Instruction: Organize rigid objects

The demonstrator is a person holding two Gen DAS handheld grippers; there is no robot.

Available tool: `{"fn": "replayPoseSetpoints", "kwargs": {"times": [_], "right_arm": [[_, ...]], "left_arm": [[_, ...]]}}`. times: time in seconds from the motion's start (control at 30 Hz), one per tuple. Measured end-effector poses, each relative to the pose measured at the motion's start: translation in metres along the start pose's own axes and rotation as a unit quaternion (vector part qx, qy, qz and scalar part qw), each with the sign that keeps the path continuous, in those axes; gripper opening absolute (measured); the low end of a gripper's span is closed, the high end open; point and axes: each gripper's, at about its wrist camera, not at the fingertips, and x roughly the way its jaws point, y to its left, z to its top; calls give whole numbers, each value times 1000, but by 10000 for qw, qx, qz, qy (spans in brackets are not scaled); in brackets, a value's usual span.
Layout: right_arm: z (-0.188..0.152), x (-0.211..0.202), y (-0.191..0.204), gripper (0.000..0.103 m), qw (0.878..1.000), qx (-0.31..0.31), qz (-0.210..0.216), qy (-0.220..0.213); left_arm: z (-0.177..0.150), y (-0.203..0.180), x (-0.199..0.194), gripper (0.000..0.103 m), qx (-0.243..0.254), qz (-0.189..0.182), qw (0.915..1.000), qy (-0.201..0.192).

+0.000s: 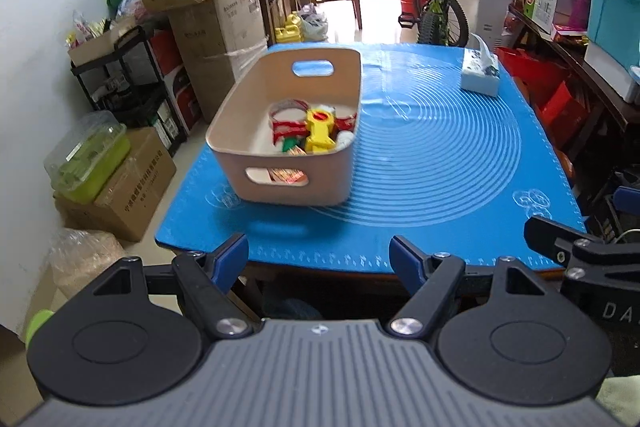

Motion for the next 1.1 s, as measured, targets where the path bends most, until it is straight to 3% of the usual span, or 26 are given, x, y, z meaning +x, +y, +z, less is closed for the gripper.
{"fn": "replayPoseSetpoints", "kwargs": {"times": [0.6, 1.1], "right_arm": [[-60, 13, -15, 101, 9998, -96, -172, -99], [-66, 17, -14, 101, 9998, -76, -59, -166]], "left_arm": [[-57, -15, 32, 78, 225, -39, 9997, 115], [-66, -12, 38, 78, 125, -105, 9998, -60]]}}
